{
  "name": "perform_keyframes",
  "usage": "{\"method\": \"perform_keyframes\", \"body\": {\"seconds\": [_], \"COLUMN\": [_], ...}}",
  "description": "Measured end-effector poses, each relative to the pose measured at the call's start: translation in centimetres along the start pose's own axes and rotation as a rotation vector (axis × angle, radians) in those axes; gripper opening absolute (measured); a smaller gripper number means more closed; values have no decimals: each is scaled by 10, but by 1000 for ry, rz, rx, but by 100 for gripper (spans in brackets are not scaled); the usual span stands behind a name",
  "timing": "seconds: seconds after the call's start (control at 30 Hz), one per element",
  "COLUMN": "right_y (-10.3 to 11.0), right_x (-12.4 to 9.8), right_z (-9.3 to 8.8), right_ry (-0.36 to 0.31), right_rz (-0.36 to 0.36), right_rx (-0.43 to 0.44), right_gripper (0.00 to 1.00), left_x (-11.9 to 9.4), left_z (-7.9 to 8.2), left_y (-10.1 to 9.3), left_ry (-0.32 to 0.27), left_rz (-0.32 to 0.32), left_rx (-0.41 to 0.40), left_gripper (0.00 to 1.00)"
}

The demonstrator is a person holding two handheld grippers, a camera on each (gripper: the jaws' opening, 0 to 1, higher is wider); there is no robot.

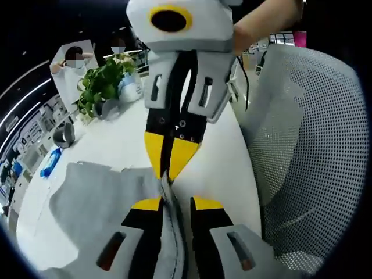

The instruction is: Fold the towel on the table until its edges align and the towel forms a compact rectangular stack.

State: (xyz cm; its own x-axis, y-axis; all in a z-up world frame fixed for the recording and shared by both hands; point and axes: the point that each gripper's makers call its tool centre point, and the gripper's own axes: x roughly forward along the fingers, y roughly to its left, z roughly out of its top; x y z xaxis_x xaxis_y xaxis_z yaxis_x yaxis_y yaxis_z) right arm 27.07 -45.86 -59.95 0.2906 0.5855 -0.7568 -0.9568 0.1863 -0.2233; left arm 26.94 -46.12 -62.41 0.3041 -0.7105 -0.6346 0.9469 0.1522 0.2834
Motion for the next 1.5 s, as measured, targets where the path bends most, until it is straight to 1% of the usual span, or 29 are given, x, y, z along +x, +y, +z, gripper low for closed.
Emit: {"method": "perform_keyframes", "body": {"seconds": [0.03,0.07,0.1,0.13,0.17,0.23,0.27,0.3,0.33,0.4,0.47,0.53,0.57,0.6,0.63,0.7,0.73,0.77,0.8,0.87,0.9,1.0,1.07,1.1,1.17,1.27,1.3,1.4,1.5], "right_y": [0,1,-5,-6,-8,-1,-2,-5,-10,-16,-12,-9,-9,-7,-10,-12,-14,-19,-25,-35,-38,-53,-61,-64,-68,-71,-71,-76,-79], "right_x": [0,-1,-3,-4,-5,-2,0,0,-1,2,6,10,12,12,14,12,11,8,6,0,-2,-12,-21,-23,-27,-30,-31,-32,-34], "right_z": [2,3,11,15,12,0,-3,-5,-9,-10,-5,1,-1,-4,-1,1,4,9,11,12,12,8,4,2,-4,-11,-13,-15,-19], "right_ry": [-4,-12,-49,-77,-57,3,17,41,78,105,96,103,138,159,147,138,115,84,71,49,40,19,-10,-11,-8,-10,-23,-61,-91], "right_rz": [-4,-6,-48,-65,-92,-47,-59,-73,-98,-114,-80,-53,-29,-5,-21,-9,-11,-19,-32,-41,-43,-71,-77,-81,-84,-85,-90,-111,-119], "right_rx": [-24,-44,-135,-200,-233,-247,-298,-360,-441,-540,-555,-644,-685,-691,-662,-553,-485,-393,-344,-254,-230,-165,-85,-73,-60,-26,26,119,211], "right_gripper": [0,0,1,3,7,22,26,26,20,15,16,17,11,5,5,4,4,4,4,4,4,4,4,4,4,4,4,4,4], "left_x": [-1,-3,-4,-6,-7,-10,-11,-12,-12,-11,-10,-9,-9,-10,-11,-13,-14,-14,-13,-13,-14,-19,-21,-23,-24,-27,-29,-39,-43], "left_z": [1,2,3,4,4,7,8,9,9,10,11,11,10,10,9,10,12,13,12,10,6,-8,-16,-21,-24,-20,-19,-16,-19], "left_y": [3,6,8,12,15,22,23,23,23,20,16,14,14,15,17,23,23,23,24,27,34,46,50,52,55,58,61,73,76], "left_ry": [-4,-10,-22,-35,-41,-69,-78,-82,-81,-79,-72,-65,-59,-59,-50,-47,-44,-37,-26,-4,28,88,95,101,97,49,41,-8,-29], "left_rz": [8,14,18,18,28,44,44,37,38,36,25,21,23,31,37,94,110,121,138,165,205,257,258,255,254,254,264,296,286], "left_rx": [-7,-22,-84,-139,-165,-207,-229,-237,-230,-209,-194,-171,-155,-147,-140,-8,59,83,117,163,206,239,200,166,144,53,27,-49,-118], "left_gripper": [9,7,7,6,6,6,6,6,6,5,5,5,5,6,6,8,11,15,18,18,18,17,17,17,17,17,17,17,17]}}
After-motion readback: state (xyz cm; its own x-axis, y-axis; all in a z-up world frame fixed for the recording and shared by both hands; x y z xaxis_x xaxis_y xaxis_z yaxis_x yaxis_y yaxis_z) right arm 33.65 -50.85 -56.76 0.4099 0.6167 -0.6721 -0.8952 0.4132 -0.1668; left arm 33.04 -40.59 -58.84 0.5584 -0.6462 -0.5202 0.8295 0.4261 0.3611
